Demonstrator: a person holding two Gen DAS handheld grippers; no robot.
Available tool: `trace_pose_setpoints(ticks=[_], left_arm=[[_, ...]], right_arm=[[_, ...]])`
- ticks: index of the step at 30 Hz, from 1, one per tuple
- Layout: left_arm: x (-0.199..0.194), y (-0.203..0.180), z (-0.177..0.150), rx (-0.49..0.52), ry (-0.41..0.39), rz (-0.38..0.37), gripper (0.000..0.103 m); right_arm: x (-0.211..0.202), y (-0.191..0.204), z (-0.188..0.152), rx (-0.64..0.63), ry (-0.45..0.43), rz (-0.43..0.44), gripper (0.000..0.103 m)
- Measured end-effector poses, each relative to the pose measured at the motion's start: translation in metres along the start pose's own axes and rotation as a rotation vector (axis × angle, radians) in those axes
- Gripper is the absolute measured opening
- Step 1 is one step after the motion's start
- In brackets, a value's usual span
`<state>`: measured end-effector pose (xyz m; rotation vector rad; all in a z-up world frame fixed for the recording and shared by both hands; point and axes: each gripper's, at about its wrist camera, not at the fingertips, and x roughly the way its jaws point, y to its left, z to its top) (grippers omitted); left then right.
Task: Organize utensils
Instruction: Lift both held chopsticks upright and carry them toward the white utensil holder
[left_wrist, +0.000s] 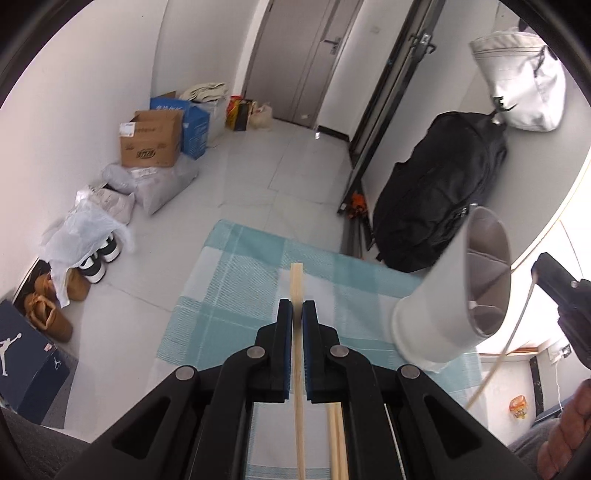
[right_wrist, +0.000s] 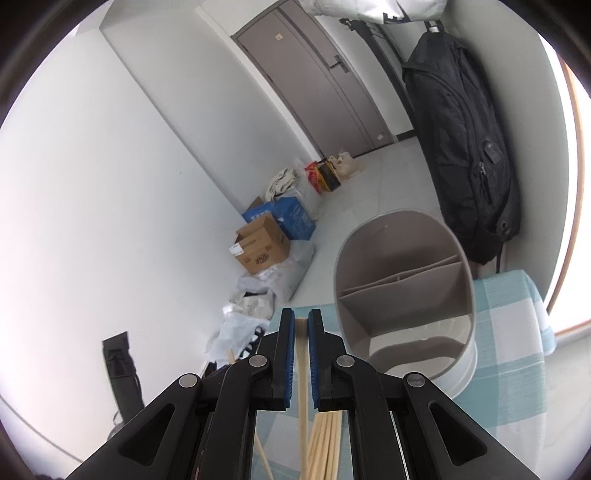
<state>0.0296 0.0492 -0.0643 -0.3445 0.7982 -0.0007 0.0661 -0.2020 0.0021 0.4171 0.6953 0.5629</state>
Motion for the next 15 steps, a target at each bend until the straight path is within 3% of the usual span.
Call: trace_pose_setpoints(ticks=[8,15], left_arm=[[-0.026,-0.015,0.008,0.021,-0.056,-0.101,0.001],[-0.055,-0.043,0.034,0.025,-0.122,-0.195,0.001]], right_arm=[[-0.025,0.003,0.002,-0.026,-0.094,-0.051,0.007],[-0.047,0.002,0.025,-0.031,-0.169,-0.084,0.007]])
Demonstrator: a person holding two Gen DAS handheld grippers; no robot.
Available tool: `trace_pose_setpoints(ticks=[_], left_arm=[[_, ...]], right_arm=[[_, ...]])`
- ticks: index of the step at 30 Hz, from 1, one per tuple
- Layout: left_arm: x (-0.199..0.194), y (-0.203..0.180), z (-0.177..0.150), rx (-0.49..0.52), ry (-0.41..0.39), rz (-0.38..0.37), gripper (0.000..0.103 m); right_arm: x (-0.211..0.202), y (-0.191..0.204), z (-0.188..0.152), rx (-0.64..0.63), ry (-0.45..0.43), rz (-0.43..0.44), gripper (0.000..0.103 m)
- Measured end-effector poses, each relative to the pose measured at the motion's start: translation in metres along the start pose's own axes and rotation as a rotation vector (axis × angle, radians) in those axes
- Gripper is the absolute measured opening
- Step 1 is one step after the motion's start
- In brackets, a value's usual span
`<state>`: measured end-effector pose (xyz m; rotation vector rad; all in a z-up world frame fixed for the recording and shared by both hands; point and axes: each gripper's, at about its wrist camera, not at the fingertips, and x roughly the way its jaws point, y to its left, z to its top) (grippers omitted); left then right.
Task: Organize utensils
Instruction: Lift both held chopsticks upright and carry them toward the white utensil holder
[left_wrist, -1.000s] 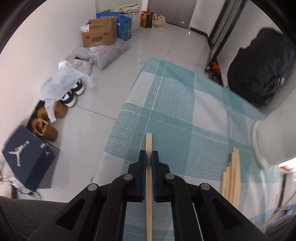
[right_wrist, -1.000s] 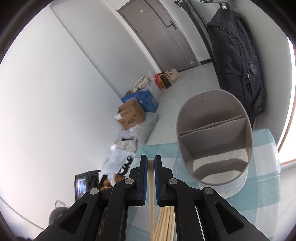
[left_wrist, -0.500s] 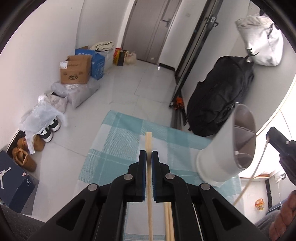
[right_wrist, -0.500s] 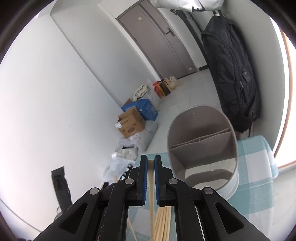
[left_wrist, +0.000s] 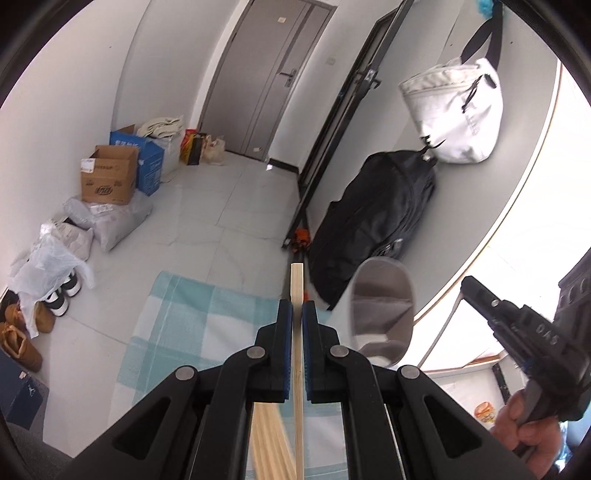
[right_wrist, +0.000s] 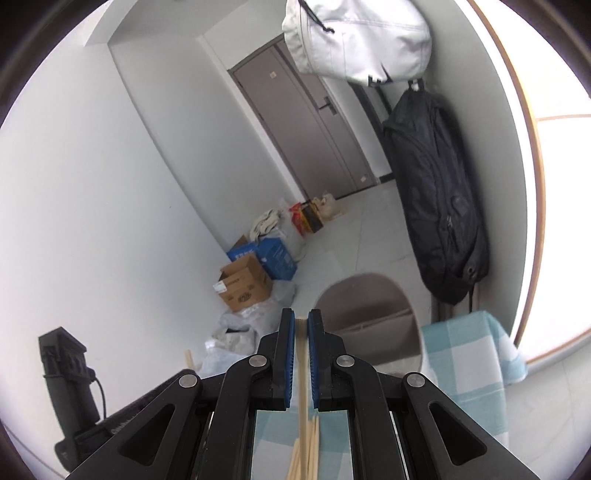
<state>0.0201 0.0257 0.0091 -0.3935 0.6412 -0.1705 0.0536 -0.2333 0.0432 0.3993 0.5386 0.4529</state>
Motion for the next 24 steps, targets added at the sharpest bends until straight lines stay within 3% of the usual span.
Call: trace_pose_setpoints(ticks=[12,24], left_arm=[[-0.010,-0.050,0.069,0.004,-0.126,-0.078,0.001],[0.027,-0.083,0.110,0.106,-0.254,-0.040,0.001]], right_arm=[[-0.017,0.007,0.068,-0.078,-0.107,-0.035,0.007],[0.010,-0.005,0.124,-0.142,-0.193,-0.053,0.007]])
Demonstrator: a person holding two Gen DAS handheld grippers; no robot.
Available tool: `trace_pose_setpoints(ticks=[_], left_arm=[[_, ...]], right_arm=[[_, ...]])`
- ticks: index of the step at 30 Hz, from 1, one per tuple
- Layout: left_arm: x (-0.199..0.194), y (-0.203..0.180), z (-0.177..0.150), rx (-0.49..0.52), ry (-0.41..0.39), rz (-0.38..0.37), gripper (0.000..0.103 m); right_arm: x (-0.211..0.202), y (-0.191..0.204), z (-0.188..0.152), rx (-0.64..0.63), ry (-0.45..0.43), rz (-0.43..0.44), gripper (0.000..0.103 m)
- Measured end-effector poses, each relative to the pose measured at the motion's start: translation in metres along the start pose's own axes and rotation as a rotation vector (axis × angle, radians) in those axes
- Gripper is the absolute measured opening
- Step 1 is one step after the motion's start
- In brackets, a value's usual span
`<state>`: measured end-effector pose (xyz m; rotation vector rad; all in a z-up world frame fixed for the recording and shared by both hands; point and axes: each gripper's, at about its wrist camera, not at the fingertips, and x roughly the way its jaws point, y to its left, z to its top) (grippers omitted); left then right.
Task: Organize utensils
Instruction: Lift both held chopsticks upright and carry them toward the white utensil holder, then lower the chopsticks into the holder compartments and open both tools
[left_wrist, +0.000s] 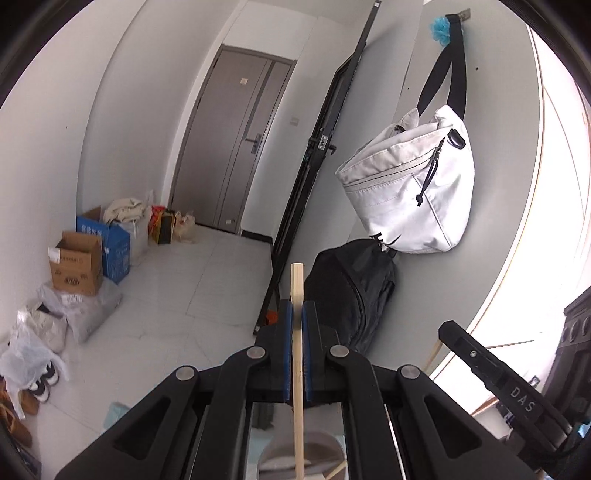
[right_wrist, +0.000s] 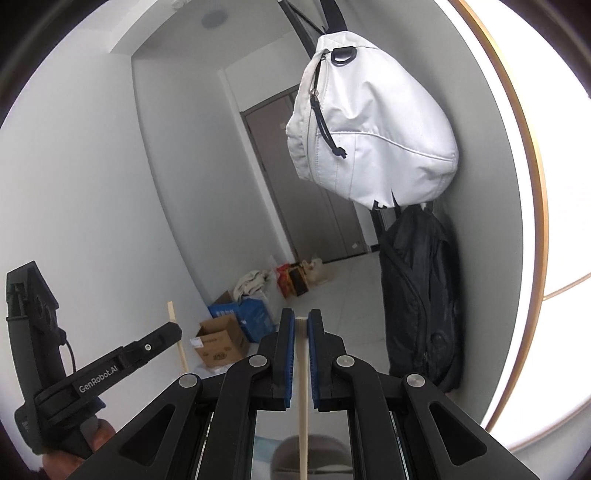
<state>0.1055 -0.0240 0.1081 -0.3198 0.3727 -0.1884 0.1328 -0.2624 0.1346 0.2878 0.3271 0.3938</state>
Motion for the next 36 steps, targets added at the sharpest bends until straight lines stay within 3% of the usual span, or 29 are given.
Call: trace_pose_setpoints(ticks=[8,18,24,31,36], left_arm=[[0.043,0.007,-0.020,0.028,0.010,-0.035,0.001],[0.062,0.006,-0.053,0.076,0.002,-0.056,0.001],[0.054,0.004,-0.057,0.108,-0.002,-0.094,0.001],[0.032,-0.002,-0.056,0.152,0.017,-0.197,0.001],[0.018,-0.005,-0.059,0.214,0.009,-0.213,0.001]], right_arm=[[0.029,-0.016,-0.007,0.006,-0.004,0.005,0.007],[0.051,-0.017,-0.036,-0.062,0.009,0.012,0.007],[0.048,-0.016,-0.052,-0.062,0.045,0.028,0.007],[0.036,-0.010,-0.065,-0.065,0.080,0.062,0.007],[0.030,-0.011,-0.073,-0.029,0.117,0.049,0.007]])
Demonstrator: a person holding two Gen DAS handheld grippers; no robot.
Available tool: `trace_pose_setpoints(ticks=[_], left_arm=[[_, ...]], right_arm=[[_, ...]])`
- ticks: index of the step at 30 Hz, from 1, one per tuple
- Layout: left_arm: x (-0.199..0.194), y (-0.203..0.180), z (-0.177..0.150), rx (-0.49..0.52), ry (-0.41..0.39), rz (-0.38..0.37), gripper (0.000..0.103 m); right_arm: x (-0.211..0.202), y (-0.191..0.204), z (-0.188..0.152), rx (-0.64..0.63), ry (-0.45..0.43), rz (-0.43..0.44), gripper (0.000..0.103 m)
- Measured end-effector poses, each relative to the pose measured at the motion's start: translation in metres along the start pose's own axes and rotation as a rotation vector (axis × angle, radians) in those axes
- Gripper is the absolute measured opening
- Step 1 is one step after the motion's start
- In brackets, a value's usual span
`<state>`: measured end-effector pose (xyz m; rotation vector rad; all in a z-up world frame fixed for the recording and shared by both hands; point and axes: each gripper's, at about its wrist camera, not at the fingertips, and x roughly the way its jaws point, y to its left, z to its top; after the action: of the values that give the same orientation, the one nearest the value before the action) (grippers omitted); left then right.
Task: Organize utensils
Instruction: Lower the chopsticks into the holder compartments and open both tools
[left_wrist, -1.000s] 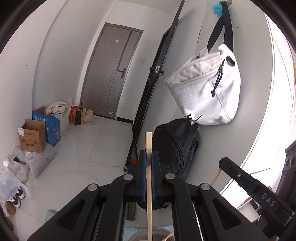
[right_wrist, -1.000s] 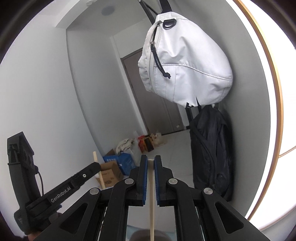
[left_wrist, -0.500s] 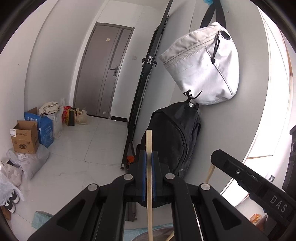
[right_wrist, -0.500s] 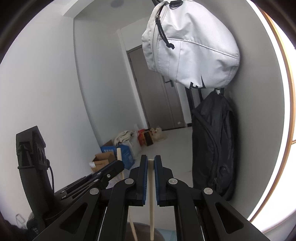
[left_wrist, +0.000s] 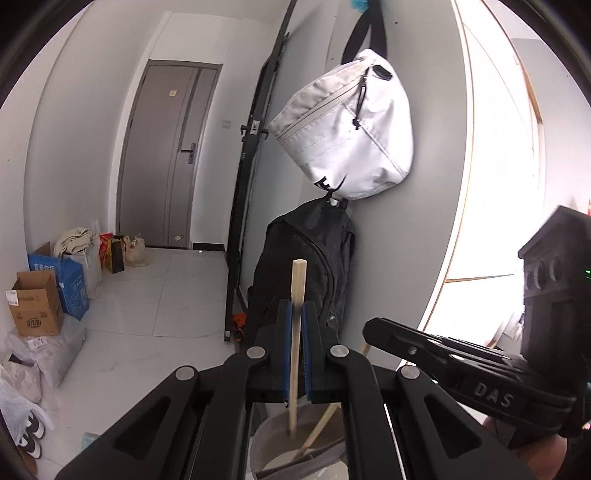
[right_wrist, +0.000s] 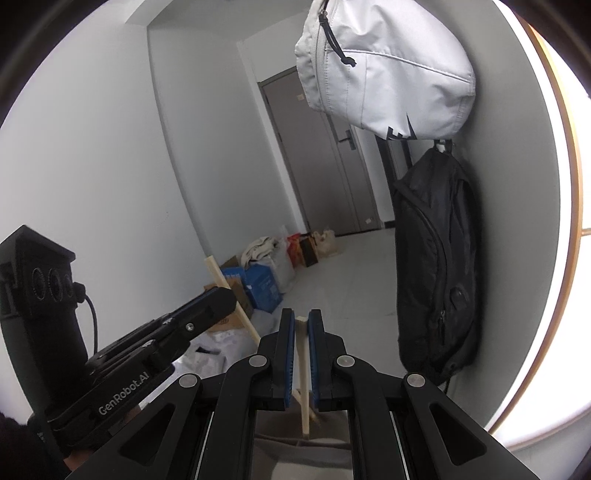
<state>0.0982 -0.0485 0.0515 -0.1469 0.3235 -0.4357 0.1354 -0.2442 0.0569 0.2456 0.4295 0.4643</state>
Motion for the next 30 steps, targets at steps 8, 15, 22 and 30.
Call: trace_pose_setpoints(ticks=[8,15,22,30], left_arm=[[-0.002,0.002,-0.007,0.010,0.090,-0.044,0.001],[-0.026,0.009,0.001,-0.026,0.112,0.005,0.058],[-0.049,0.025,0.014,-0.169,0.170,0.073,0.059],[-0.089,0.017,0.025,-0.227,0.180,0.108,0.075]], right_arm=[[0.001,-0.004,-0.009,0.041,0.061,0.001,0.010],[-0.029,-0.015,-0.013,0.128,0.045,-0.022,0.033],[-0.066,0.002,-0.010,0.131,0.010,-0.012,0.048],[-0.107,0.039,-0.008,0.068,-0.046,0.018,0.071]])
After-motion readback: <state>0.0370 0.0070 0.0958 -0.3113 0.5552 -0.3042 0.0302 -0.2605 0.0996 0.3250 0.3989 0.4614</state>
